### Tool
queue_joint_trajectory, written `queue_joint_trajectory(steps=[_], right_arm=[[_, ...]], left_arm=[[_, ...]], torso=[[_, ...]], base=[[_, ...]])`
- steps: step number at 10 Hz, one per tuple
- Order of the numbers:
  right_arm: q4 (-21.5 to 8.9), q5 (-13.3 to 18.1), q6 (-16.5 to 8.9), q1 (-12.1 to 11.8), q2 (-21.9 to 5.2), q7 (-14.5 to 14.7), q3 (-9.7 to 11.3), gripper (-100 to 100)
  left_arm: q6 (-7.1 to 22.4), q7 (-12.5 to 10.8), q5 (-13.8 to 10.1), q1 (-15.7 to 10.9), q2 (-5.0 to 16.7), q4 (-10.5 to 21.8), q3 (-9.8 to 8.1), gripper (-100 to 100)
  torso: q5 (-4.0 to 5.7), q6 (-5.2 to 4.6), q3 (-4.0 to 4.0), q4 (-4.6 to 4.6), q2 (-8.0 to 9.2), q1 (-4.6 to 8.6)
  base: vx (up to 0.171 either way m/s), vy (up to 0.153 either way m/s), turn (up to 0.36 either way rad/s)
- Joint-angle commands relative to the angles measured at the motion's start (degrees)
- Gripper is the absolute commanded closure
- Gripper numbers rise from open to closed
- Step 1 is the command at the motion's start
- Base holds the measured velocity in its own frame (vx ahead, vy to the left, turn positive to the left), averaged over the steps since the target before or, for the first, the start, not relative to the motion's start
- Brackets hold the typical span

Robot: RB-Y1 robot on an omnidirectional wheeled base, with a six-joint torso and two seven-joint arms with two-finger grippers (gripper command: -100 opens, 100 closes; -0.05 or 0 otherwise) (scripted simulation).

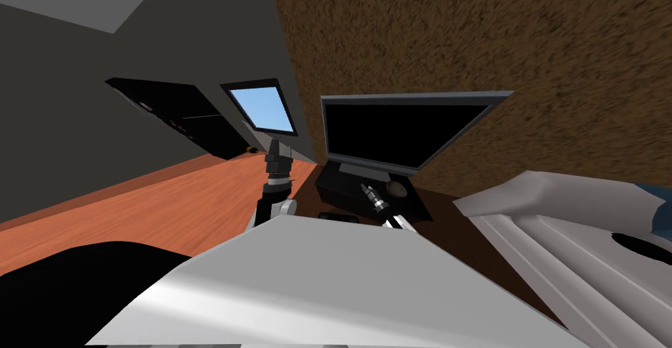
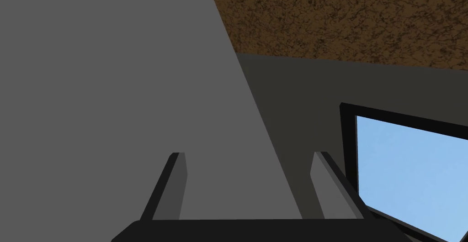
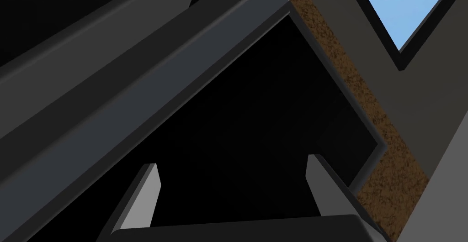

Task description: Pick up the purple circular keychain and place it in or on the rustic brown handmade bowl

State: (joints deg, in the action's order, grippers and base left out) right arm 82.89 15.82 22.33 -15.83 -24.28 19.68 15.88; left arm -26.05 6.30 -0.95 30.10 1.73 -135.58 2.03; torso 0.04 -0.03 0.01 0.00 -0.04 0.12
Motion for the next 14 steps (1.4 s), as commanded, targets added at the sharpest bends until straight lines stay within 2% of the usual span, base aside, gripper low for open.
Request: queue_joint_trajectory(steps=[1,2,3,4,5,6,7,9,12,14], right_arm=[[-2.9,1.5,0.2,1.2,-1.4,1.0,1.4,-100],[-5.4,3.1,0.3,2.2,-2.7,2.0,2.6,-100],[-7.2,3.1,0.3,2.2,-2.7,2.0,2.6,-100],[-7.2,3.1,0.3,2.2,-2.7,2.0,2.6,-100],[-9.2,4.6,0.4,3.2,-4.0,2.9,3.9,-100],[-10.3,4.6,0.4,3.2,-4.0,2.9,3.9,-100],[-12.0,6.1,0.5,4.2,-5.2,3.8,5.1,-100],[-13.7,6.1,0.5,4.2,-5.2,3.8,5.1,-100],[-19.1,9.0,0.5,6.3,-7.6,5.6,7.5,-100],[-19.9,9.0,0.5,6.3,-7.6,5.6,7.5,-100]], left_arm=[[0.0,0.0,0.0,0.0,0.0,0.0,0.0,0],[0.0,0.0,0.0,0.0,0.0,0.0,0.0,0],[0.0,0.0,0.0,0.0,0.0,0.0,0.0,0],[0.0,0.0,0.0,0.0,0.0,0.0,0.0,0],[0.0,0.0,0.0,0.0,0.0,0.0,0.0,0],[0.0,0.0,0.0,0.0,0.0,0.0,0.0,0],[0.0,0.0,0.0,0.0,0.0,0.0,0.0,0],[0.0,0.0,0.0,0.0,0.0,0.0,0.0,0],[0.0,0.0,0.0,0.0,0.0,0.0,0.0,0],[0.0,0.0,0.0,0.0,0.0,0.0,0.0,0]], torso=[[0.0,0.0,0.0,0.0,0.0,0.0],[-0.01,0.04,0.01,0.0,-0.01,0.01],[0.01,0.04,-0.03,-0.01,0.06,0.09],[0.01,-0.01,-0.03,-0.01,0.06,0.1],[0.0,-0.01,-0.01,0.0,0.01,0.02],[-0.01,0.04,0.0,0.0,-0.01,0.02],[0.0,0.0,0.01,0.0,-0.01,0.02],[-0.01,-0.01,0.0,0.0,-0.01,-0.01],[-0.02,0.0,0.02,0.01,-0.04,-0.04],[-0.01,-0.01,0.02,0.01,-0.04,-0.04]], base=[[-0.011,-0.031,0.153],[-0.036,-0.059,0.259],[-0.027,-0.059,0.1],[-0.009,-0.031,-0.028],[-0.013,-0.033,0.168],[-0.011,-0.037,0.101],[-0.014,-0.032,0.177],[-0.01,-0.022,0.043],[-0.008,-0.02,0.165],[-0.004,-0.015,0.042]])
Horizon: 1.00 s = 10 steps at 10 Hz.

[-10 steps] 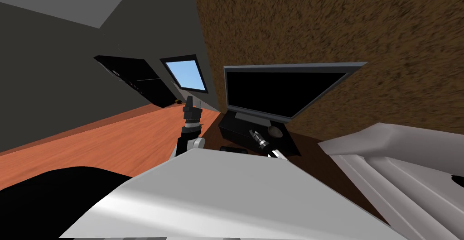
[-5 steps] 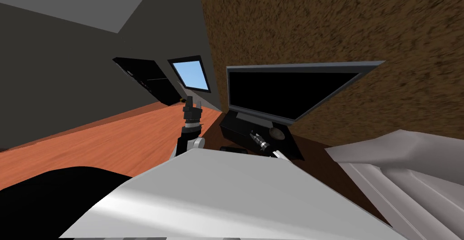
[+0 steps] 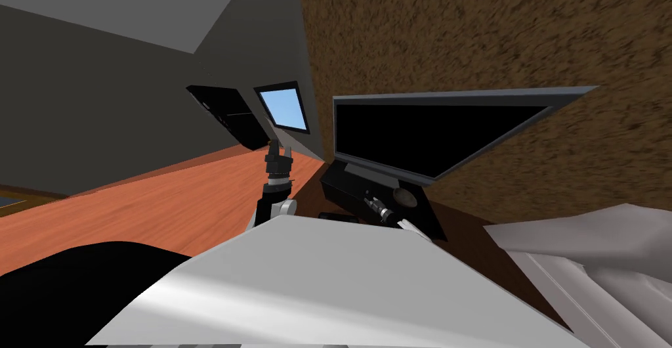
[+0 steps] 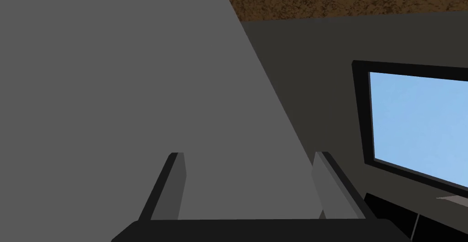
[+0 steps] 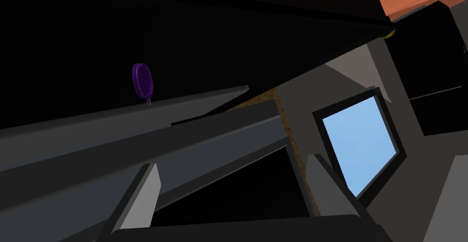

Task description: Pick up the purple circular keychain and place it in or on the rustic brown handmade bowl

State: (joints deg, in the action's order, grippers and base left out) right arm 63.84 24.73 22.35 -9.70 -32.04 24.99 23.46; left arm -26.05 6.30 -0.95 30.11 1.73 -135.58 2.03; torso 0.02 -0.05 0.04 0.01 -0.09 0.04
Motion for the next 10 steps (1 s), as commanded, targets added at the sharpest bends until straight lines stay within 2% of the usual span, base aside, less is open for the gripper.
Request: queue_joint_trajectory(steps=[1,2,3,5,6,7,9,10], right_arm=[[-2.9,1.5,0.5,1.1,-0.9,1.2,1.0,-100],[-3.8,1.5,0.5,1.1,-0.9,1.2,1.0,-100],[-5.6,2.8,0.5,2.1,-2.0,2.0,2.1,-100],[-6.6,2.8,0.5,2.1,-2.0,2.0,2.1,-100],[-8.3,4.2,0.5,3.1,-3.0,2.7,3.1,-100],[-9.3,4.2,0.5,3.1,-3.0,2.7,3.1,-100],[-13.7,6.7,0.4,5.0,-4.7,4.2,4.9,-100],[-14.4,6.7,0.4,5.0,-4.7,4.2,4.9,-100]], left_arm=[[0.0,0.0,0.0,0.0,0.0,0.0,0.0,0],[0.0,0.0,0.0,0.0,0.0,0.0,0.01,0],[0.0,0.0,0.0,0.0,0.0,0.0,0.0,0],[0.0,0.0,0.0,0.0,0.0,0.0,0.0,0],[0.0,0.0,0.0,0.0,0.0,0.0,0.0,0],[0.0,0.0,0.0,0.0,0.0,0.0,0.0,0],[0.0,0.0,0.0,0.0,0.0,0.0,0.0,0],[0.0,0.0,0.0,0.0,0.0,0.0,0.0,0]], torso=[[0.0,0.0,0.0,0.0,0.0,0.0],[-0.01,0.06,0.0,0.0,-0.01,-0.01],[0.0,0.01,0.01,0.0,-0.02,0.0],[-0.01,0.0,0.01,0.0,-0.02,0.0],[-0.01,0.0,0.01,0.0,-0.02,-0.02],[-0.01,0.05,0.02,0.0,-0.04,-0.04],[-0.01,0.04,0.03,0.0,-0.06,-0.04],[-0.02,0.05,0.05,0.01,-0.09,-0.05]], base=[[-0.004,-0.004,0.216],[-0.001,-0.013,0.112],[-0.002,-0.01,0.176],[0.0,-0.007,0.047],[0.001,0.003,0.192],[0.004,-0.003,0.133],[0.011,0.004,0.257],[0.015,-0.002,0.104]])
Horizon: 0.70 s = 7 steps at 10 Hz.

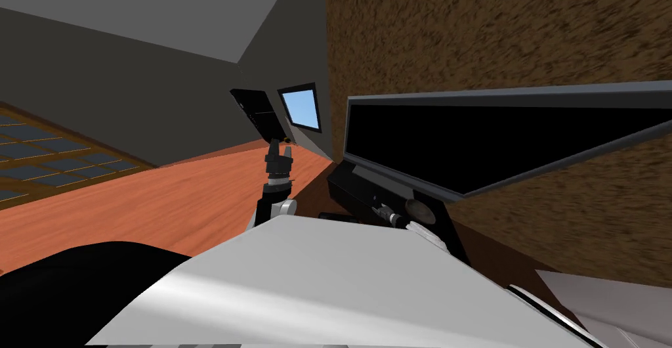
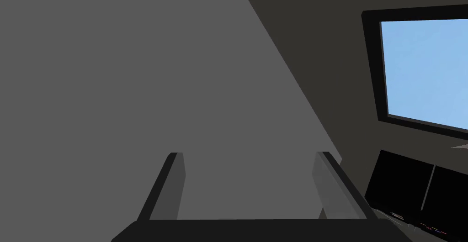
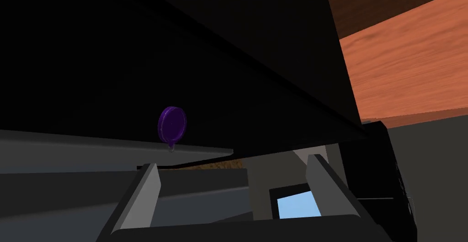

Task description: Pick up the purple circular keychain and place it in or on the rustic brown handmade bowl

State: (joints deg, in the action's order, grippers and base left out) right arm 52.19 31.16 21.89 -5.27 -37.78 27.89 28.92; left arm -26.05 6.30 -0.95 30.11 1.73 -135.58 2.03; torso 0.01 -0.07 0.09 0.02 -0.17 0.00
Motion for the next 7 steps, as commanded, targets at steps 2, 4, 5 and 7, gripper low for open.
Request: queue_joint_trajectory(steps=[2,4,5,7], right_arm=[[-2.7,0.2,0.9,0.5,1.0,1.3,-0.5,-100],[-7.3,2.5,0.8,2.3,-0.5,2.5,1.1,-100],[-7.3,2.5,0.8,2.3,-0.5,2.5,1.1,-100],[-11.2,4.5,0.7,3.9,-1.7,3.6,2.6,-100]], left_arm=[[0.0,0.0,0.0,0.0,0.0,0.0,0.0,0],[0.0,0.0,0.0,0.0,0.0,0.0,0.01,0],[0.0,0.0,0.0,0.0,0.0,0.0,0.01,0],[0.0,0.0,0.0,0.0,0.0,0.0,0.0,0]], torso=[[0.01,-0.01,-0.02,0.0,0.04,-0.01],[0.0,0.06,-0.02,-0.01,0.03,-0.05],[-0.01,0.05,0.0,-0.01,-0.01,-0.06],[-0.01,0.04,0.02,0.0,-0.04,-0.05]], base=[[0.002,0.0,-0.029],[0.011,0.014,0.292],[0.019,0.002,0.07],[0.026,0.017,0.208]])
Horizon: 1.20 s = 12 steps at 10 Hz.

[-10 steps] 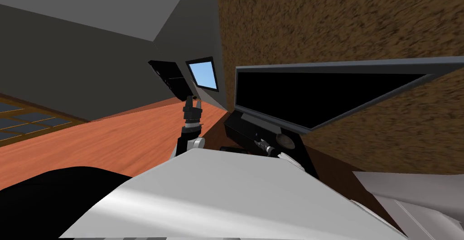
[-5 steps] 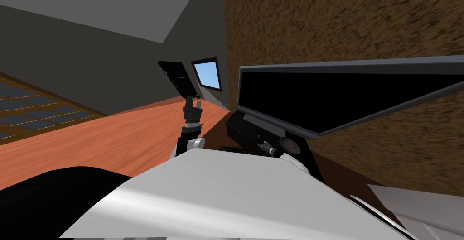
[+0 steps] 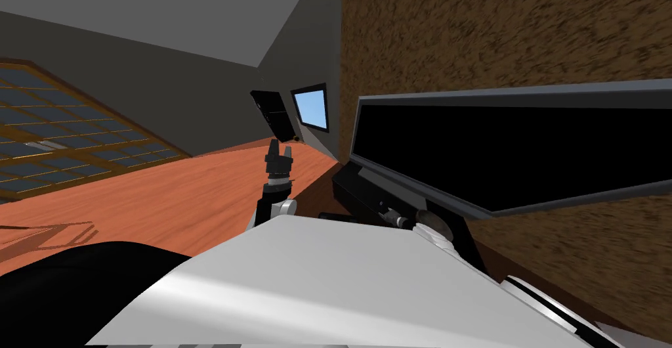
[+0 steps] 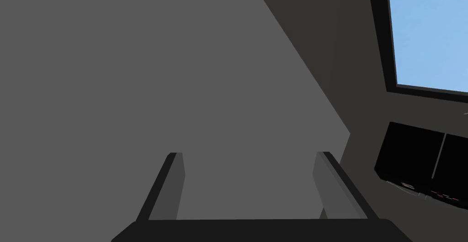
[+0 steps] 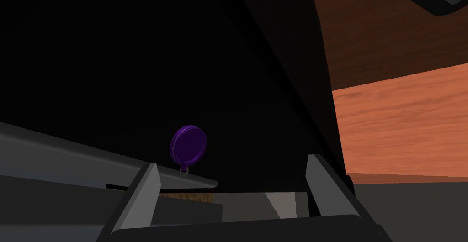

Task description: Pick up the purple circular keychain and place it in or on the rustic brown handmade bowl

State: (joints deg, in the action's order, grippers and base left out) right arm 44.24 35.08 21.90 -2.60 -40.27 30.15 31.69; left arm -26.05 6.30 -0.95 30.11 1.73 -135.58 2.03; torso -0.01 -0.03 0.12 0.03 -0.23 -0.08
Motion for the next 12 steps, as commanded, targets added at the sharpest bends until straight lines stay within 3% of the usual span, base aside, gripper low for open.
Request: queue_joint_trajectory(steps=[1,6,10,11,12], right_arm=[[-2.9,0.6,0.7,1.2,0.8,1.4,-0.2,-100],[-9.2,3.6,0.6,3.7,-1.1,3.0,2.0,-100],[-12.1,5.2,0.7,5.0,-2.0,3.9,3.2,-100],[-11.3,4.9,0.6,4.8,-2.0,3.3,3.2,-100],[-11.4,4.9,0.6,4.8,-2.0,3.4,3.2,0]], left_arm=[[0.0,0.0,0.0,0.0,0.0,0.0,0.0,0],[0.0,0.0,0.0,0.0,0.0,0.0,0.0,0],[0.0,0.0,0.0,0.0,0.0,0.0,0.0,0],[0.0,0.0,0.0,0.0,0.0,0.0,0.0,0],[0.0,0.0,0.0,0.0,0.0,0.0,-0.01,0]], torso=[[0.0,0.0,0.0,0.0,0.0,0.0],[0.01,-0.02,-0.03,-0.01,0.06,-0.02],[0.01,-0.01,-0.03,-0.01,0.05,-0.02],[0.0,-0.03,0.0,0.0,0.0,-0.06],[0.01,-0.06,-0.03,0.0,0.06,-0.02]], base=[[0.029,0.009,0.084],[0.011,0.017,0.144],[0.018,0.019,0.127],[0.013,0.014,0.017],[0.0,0.0,0.0]])
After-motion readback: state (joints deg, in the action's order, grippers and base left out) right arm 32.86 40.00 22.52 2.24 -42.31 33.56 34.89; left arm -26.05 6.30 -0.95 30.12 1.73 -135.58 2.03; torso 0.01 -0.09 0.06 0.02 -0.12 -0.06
